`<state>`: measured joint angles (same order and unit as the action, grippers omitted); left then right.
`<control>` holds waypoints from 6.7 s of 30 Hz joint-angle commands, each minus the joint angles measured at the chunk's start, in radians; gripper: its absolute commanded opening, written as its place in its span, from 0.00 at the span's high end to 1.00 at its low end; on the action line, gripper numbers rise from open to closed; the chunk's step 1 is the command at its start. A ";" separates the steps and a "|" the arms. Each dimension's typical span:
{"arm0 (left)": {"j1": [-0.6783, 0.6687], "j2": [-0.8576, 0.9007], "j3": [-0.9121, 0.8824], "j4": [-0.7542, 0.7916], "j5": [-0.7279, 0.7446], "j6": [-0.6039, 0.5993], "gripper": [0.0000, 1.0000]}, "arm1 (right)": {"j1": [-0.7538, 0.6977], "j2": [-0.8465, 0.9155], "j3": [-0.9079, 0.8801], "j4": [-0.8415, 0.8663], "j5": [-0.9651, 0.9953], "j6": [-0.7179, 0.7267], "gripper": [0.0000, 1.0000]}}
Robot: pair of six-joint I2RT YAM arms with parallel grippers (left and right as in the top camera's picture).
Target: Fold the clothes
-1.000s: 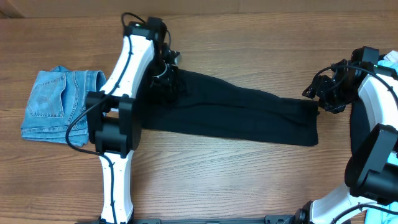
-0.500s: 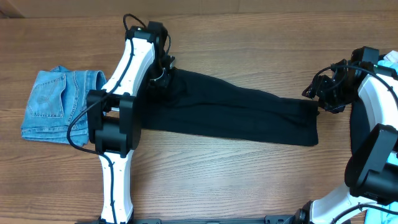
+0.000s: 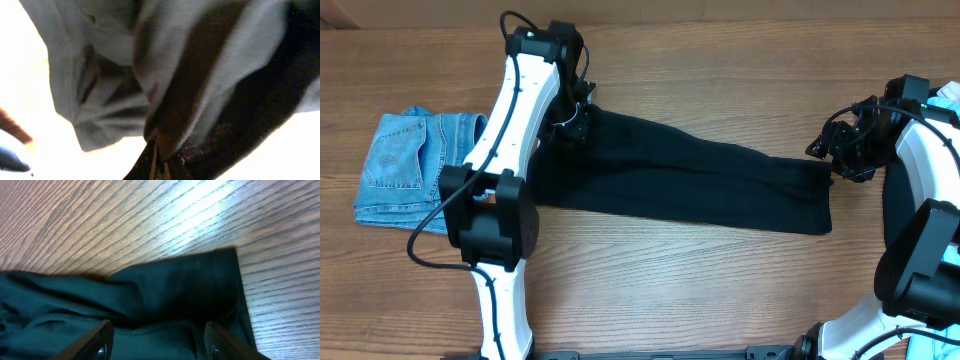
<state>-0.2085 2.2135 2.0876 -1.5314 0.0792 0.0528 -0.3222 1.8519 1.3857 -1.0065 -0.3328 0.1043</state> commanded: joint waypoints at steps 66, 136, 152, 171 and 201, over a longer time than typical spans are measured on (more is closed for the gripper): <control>-0.302 -0.031 -0.215 0.271 -0.220 0.001 0.78 | -0.006 -0.034 0.002 0.003 -0.005 -0.001 0.38; 0.128 -0.042 -0.111 0.145 0.080 0.026 0.43 | -0.006 -0.034 0.002 -0.004 -0.005 -0.001 0.39; 0.130 -0.042 -0.303 0.420 0.186 0.010 0.75 | -0.006 -0.034 0.002 0.003 -0.005 -0.001 0.39; 0.177 -0.048 -0.214 0.563 0.180 -0.106 0.96 | -0.006 -0.034 0.002 0.007 -0.005 -0.001 0.39; 0.175 -0.048 -0.214 0.500 0.180 -0.109 0.45 | -0.005 -0.032 -0.119 -0.131 -0.125 0.076 0.67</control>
<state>-0.0383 2.1799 1.8484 -1.0317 0.2512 -0.0536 -0.3218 1.8473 1.2968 -1.1717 -0.4122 0.1658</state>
